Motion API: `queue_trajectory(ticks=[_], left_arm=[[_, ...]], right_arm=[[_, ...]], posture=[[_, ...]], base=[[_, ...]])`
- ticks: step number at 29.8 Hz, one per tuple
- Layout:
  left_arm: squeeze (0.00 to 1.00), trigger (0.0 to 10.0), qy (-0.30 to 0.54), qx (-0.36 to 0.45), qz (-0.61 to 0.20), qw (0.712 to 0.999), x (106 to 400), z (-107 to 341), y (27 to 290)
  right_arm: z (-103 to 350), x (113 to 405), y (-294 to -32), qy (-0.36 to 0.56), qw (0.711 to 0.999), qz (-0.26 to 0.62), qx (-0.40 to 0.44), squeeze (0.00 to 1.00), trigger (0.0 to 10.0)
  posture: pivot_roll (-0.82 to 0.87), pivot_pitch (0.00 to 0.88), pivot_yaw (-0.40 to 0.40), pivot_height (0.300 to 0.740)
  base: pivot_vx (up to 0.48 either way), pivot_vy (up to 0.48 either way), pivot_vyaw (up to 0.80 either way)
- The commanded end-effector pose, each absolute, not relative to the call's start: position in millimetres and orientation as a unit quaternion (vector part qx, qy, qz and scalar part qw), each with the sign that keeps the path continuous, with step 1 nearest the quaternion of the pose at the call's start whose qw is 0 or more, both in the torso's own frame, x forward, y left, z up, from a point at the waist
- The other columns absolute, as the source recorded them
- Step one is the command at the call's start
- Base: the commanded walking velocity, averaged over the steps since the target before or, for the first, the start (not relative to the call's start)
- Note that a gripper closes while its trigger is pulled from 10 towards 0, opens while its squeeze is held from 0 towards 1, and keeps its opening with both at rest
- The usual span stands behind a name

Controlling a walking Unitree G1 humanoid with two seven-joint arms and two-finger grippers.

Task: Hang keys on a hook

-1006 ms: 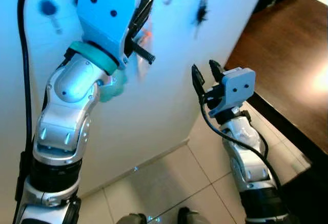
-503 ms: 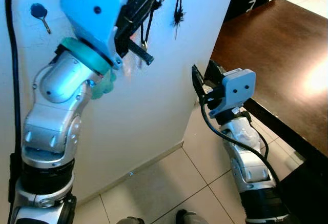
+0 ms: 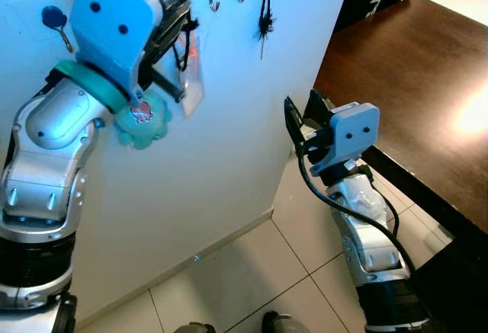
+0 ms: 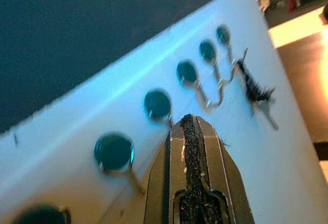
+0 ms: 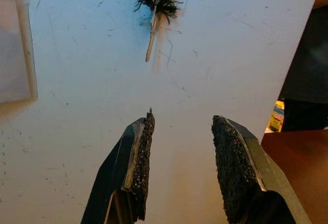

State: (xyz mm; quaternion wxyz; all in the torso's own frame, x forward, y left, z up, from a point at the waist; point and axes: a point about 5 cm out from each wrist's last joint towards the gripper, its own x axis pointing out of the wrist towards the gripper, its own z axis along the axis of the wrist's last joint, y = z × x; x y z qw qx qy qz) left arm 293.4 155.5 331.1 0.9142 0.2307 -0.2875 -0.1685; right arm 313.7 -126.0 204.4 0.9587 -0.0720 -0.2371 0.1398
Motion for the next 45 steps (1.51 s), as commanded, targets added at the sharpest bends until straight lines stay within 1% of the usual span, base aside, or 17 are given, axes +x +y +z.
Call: queue_trajectory(ticks=[1, 3, 6, 9, 18, 21, 25, 26, 29, 37, 45], left_arm=[[0.0, 10.0, -0.275, 0.24, -0.143, 0.92, 296, 327, 171], [0.0, 10.0, -0.272, 0.239, -0.134, 0.922, 296, 327, 179], [0.0, 10.0, -0.273, 0.239, -0.132, 0.923, 296, 328, 181], [0.0, 10.0, -0.278, 0.235, -0.123, 0.923, 293, 332, 190], [0.0, 10.0, -0.28, 0.242, -0.105, 0.923, 291, 334, 204], [0.0, 10.0, -0.282, 0.236, -0.117, 0.923, 288, 334, 205], [0.0, 10.0, -0.278, 0.217, -0.168, 0.921, 280, 333, 200], [0.0, 10.0, -0.274, 0.209, -0.194, 0.919, 277, 331, 196], [0.0, 10.0, -0.273, 0.203, -0.208, 0.917, 275, 330, 193], [0.0, 10.0, -0.284, 0.208, -0.168, 0.921, 282, 335, 196], [0.0, 10.0, -0.284, 0.21, -0.121, 0.928, 286, 339, 206]], right_arm=[[200, 311, -128, -0.233, 0.96, 0.14, -0.072, 0.0, 10.0], [200, 311, -129, -0.233, 0.96, 0.14, -0.073, 0.0, 10.0], [200, 311, -129, -0.233, 0.96, 0.141, -0.073, 0.0, 10.0], [200, 311, -128, -0.232, 0.959, 0.143, -0.073, 0.0, 10.0], [201, 312, -128, -0.233, 0.958, 0.146, -0.075, 0.0, 10.0], [201, 312, -128, -0.233, 0.958, 0.147, -0.075, 0.0, 10.0], [201, 312, -128, -0.233, 0.958, 0.148, -0.076, 0.0, 10.0], [201, 312, -127, -0.234, 0.958, 0.149, -0.076, 0.0, 10.0], [201, 312, -127, -0.234, 0.958, 0.15, -0.075, 0.0, 10.0], [201, 312, -127, -0.233, 0.958, 0.148, -0.074, 0.0, 10.0], [200, 311, -127, -0.233, 0.959, 0.147, -0.073, 0.0, 10.0]], posture=[[0.06, 0.097, 0.103, 0.74], [0.06, 0.098, 0.101, 0.74], [0.06, 0.098, 0.1, 0.74], [0.06, 0.096, 0.095, 0.74], [0.06, 0.091, 0.089, 0.74], [0.06, 0.092, 0.088, 0.74], [0.06, 0.092, 0.087, 0.74], [0.06, 0.093, 0.088, 0.74], [0.06, 0.093, 0.088, 0.74], [0.06, 0.094, 0.093, 0.74], [0.06, 0.097, 0.094, 0.74]], base=[[0.0, 0.0, 0.0], [0.0, 0.0, 0.0], [0.0, 0.0, 0.0], [0.0, 0.0, 0.0], [0.0, 0.0, 0.0], [0.0, 0.0, 0.0], [0.0, 0.0, 0.0], [0.0, 0.0, 0.0], [0.0, 0.0, 0.0], [0.0, 0.0, 0.0], [0.0, 0.0, 0.0]])
